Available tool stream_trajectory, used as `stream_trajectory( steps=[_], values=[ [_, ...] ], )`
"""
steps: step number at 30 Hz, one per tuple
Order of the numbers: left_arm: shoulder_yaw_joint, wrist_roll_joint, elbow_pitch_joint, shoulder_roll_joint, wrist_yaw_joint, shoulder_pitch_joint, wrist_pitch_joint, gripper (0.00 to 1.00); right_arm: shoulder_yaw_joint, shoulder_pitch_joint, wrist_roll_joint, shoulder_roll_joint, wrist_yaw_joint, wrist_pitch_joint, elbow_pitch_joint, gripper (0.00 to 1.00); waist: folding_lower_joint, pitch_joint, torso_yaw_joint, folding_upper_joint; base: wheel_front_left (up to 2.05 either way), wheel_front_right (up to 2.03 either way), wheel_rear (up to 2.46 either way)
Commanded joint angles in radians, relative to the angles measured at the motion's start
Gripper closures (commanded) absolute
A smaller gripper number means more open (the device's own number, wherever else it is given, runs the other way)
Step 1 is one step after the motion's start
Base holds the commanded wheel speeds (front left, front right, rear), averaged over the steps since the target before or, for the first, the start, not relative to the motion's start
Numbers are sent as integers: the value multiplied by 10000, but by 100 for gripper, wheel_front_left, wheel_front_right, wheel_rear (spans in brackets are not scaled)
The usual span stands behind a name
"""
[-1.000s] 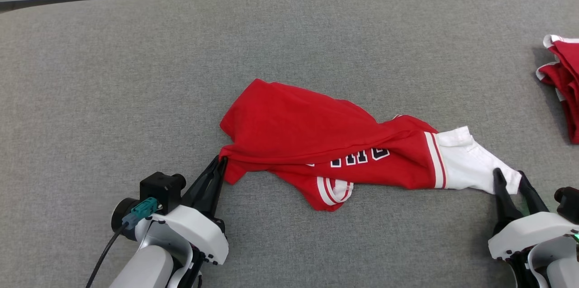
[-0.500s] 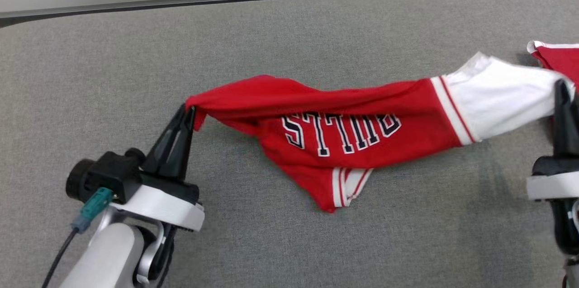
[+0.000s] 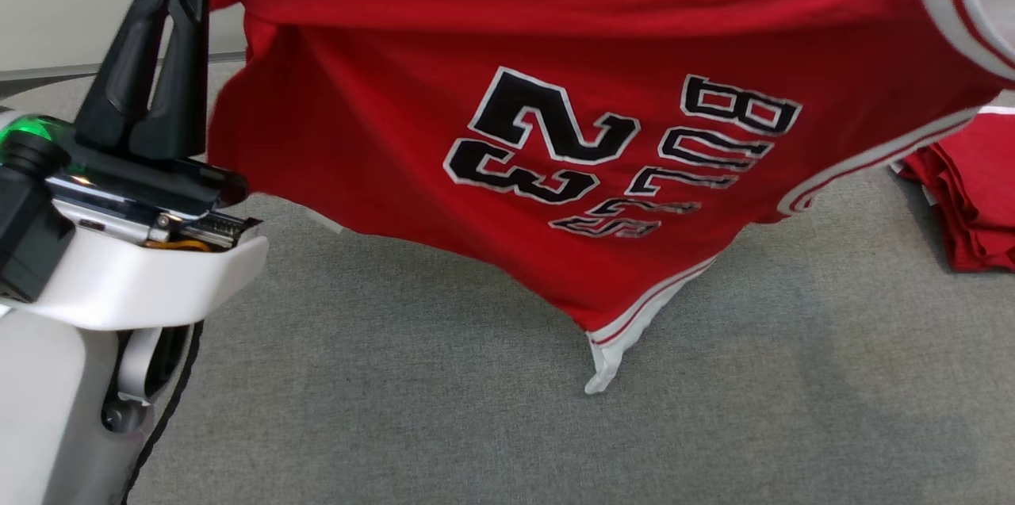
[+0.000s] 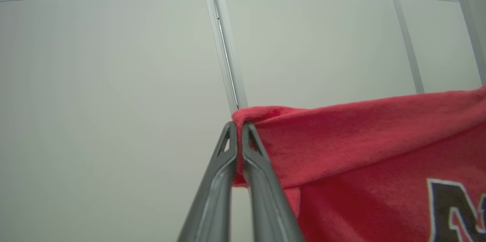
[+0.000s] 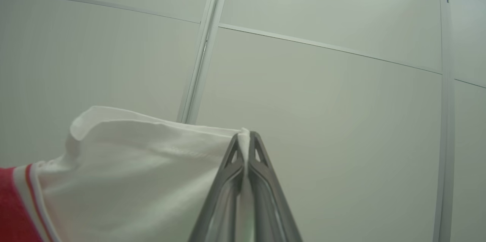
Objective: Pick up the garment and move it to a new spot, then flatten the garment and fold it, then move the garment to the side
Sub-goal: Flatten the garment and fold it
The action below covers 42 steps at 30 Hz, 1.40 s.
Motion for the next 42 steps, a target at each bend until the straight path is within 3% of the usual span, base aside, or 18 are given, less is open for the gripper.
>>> stream_trajectory(
  steps=[1,9,16,24,33,42],
  values=[
    [77,46,-94,73,44,-175,63,100,-38,-99,123,-78,-20,137,-114,100,0,-55,-18,0,0,0,0],
    [247,-186,-445,127,169,-386,457,100,-99,-534,496,-216,-21,794,-301,100,0,-24,-74,0,0,0,0],
    [341,-920,779,-247,-349,-1605,179,100,576,-2175,1060,-502,-20,1135,742,100,0,817,25,0,0,0,0],
    [358,-1243,3997,-1005,-1175,-4718,-903,100,1971,-5971,1502,-961,-20,1105,3073,100,0,1974,278,0,0,0,0],
    [354,-935,7736,-1644,-1869,-7864,-1538,100,3560,-10342,1527,-461,-20,-240,6869,100,0,2582,414,0,0,0,0],
    [326,-977,11324,-1945,-2215,-8421,-1603,100,5430,-11009,1920,451,-20,-613,10070,100,0,2777,43,0,0,0,0]
  ],
)
